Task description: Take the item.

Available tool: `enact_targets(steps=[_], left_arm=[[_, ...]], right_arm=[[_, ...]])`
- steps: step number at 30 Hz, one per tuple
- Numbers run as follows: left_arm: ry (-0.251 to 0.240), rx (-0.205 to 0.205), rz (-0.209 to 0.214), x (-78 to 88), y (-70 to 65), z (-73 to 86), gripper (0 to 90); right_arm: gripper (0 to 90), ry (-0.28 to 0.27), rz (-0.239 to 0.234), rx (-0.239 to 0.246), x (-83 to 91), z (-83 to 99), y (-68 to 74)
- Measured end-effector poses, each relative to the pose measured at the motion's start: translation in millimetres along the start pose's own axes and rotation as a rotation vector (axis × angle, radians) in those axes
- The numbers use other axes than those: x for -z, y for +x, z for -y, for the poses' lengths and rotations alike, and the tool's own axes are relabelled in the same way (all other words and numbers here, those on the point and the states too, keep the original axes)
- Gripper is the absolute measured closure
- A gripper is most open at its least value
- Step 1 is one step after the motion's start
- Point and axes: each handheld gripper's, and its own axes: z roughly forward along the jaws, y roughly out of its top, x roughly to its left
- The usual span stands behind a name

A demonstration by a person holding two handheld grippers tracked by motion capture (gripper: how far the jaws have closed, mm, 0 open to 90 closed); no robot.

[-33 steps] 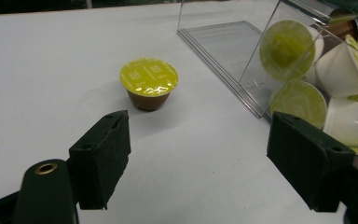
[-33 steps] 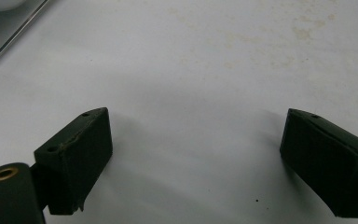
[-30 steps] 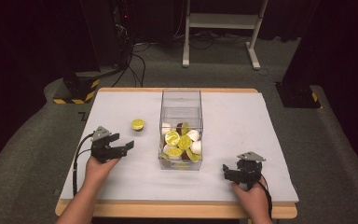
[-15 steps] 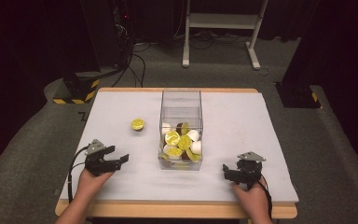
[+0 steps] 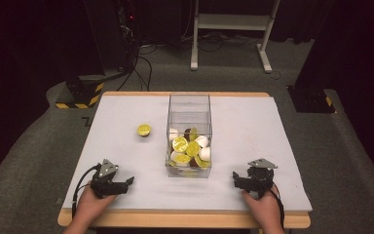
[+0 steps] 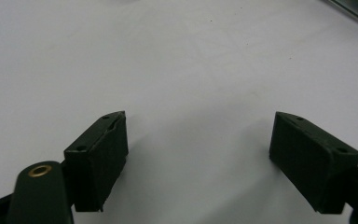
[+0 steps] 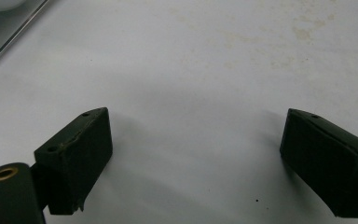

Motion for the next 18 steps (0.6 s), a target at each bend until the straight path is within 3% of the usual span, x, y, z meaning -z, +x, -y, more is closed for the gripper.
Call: enact_targets(steps=[18], left_arm=[[-0.001,0.004,0.003,-0.2,0.2,-0.1,19.6]], right_arm=[[8.9,0.001,0.005,0.003,0.1,-0.1,0.5]])
